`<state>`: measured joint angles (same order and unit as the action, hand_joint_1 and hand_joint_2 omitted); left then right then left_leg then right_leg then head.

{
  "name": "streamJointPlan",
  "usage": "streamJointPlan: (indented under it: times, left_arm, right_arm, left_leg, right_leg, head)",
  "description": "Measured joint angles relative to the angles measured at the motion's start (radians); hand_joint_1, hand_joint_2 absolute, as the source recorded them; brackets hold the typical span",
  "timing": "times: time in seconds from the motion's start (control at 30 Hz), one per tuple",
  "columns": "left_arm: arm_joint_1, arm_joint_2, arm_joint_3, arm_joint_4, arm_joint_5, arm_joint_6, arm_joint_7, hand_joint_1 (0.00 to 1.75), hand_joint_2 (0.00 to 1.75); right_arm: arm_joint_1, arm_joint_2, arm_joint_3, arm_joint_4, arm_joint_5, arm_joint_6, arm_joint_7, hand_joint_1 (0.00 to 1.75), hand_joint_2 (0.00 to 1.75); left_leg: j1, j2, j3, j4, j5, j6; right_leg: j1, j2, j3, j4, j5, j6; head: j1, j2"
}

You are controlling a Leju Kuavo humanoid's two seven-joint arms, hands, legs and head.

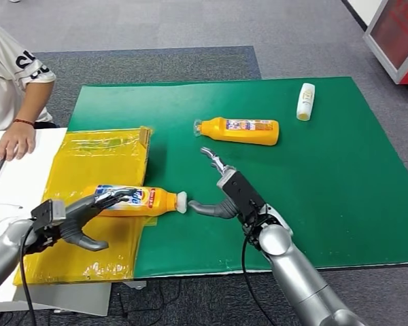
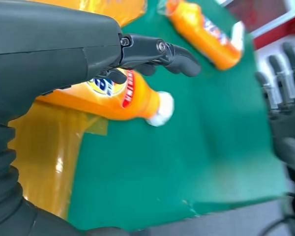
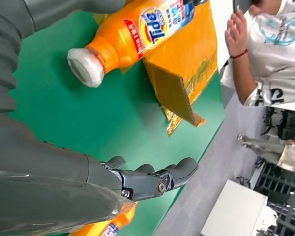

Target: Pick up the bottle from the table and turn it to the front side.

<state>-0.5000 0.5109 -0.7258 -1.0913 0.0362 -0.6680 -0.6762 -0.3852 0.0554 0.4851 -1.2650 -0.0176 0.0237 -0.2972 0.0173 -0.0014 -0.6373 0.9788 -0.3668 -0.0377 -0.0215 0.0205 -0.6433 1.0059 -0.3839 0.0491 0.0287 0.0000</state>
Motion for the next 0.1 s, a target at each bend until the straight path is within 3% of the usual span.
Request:
streamJointPlan:
  times: [0.1]
  left_arm:
    - [0.056,-0.005,0.056,-0.046,-0.001,-0.010,-0.021,0.00,1.75]
  right_arm:
    - [0.001,-0.002,0.001,-0.002,-0.007,0.014,-0.010,0.00,1.75]
  left_leg:
    - [0.000,0.000,0.000,0.000,0.000,0.000]
  right_leg:
    - [0.000,0.000,0.000,0.000,0.000,0.000]
  head:
    - [0.000,0.000]
